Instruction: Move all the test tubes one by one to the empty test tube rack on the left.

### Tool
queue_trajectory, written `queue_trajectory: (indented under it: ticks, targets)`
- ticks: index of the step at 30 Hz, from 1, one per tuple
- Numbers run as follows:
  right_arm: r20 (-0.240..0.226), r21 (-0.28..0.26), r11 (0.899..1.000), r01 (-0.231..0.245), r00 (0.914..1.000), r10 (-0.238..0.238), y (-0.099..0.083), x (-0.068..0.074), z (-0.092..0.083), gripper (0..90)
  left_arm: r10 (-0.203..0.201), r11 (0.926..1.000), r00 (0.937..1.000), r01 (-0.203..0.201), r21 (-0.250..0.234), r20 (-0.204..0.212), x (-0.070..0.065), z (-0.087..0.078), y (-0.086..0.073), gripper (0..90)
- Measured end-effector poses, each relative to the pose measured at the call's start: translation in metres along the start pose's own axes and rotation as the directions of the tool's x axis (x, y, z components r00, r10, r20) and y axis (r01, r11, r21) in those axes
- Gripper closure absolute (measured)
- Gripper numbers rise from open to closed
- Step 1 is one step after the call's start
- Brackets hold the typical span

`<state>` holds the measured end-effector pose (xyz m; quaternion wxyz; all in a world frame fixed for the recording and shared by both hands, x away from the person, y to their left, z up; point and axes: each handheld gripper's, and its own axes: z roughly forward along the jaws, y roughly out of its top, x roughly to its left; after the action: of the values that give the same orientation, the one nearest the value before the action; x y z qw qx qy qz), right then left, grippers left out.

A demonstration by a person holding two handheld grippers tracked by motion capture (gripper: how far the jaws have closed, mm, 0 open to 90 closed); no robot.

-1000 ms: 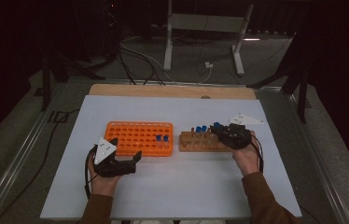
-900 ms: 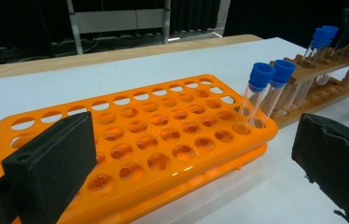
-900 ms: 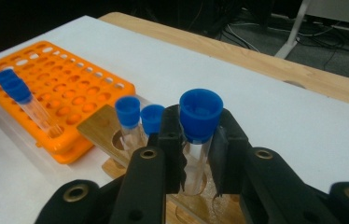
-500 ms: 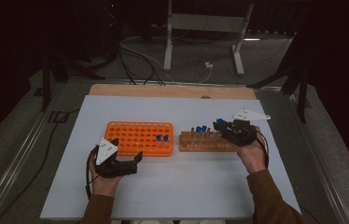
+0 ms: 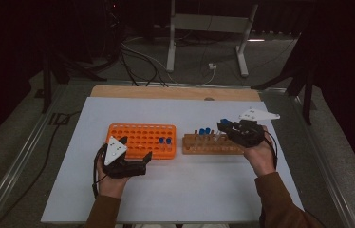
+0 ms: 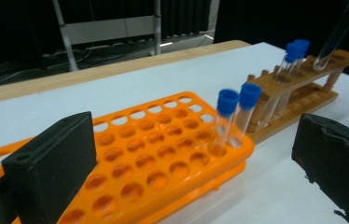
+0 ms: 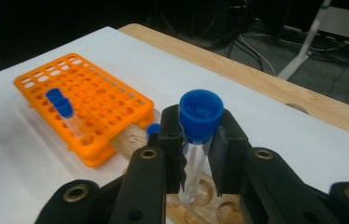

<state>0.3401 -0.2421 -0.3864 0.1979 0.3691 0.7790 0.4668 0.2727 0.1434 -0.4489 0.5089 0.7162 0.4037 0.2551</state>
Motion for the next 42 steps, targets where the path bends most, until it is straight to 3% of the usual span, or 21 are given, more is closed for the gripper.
queue_trajectory:
  ticks: [7,22,37,42]
  targets:
    - [-0.041,-0.005,1.000,0.015,0.9990,-0.015,0.003,0.011,-0.001,77.1,-0.014,0.9999,0.9988,0.015,-0.009,0.046,-0.008,0.005,0.012,0.9]
    - [-0.124,0.012,0.997,0.075,0.9897,-0.073,0.013,0.044,0.010,77.1,0.012,0.9999,0.9938,-0.010,-0.013,0.110,-0.031,0.021,0.023,1.0]
    - [-0.208,0.024,0.995,0.097,0.9740,-0.090,0.019,0.074,0.027,77.1,0.021,0.9998,0.9883,-0.021,0.001,0.151,-0.044,0.031,0.030,3.7]
    - [-0.244,0.026,0.996,0.083,0.9670,-0.074,0.022,0.080,0.033,77.0,0.028,0.9996,0.9858,-0.029,0.002,0.165,-0.048,0.033,0.032,6.7]
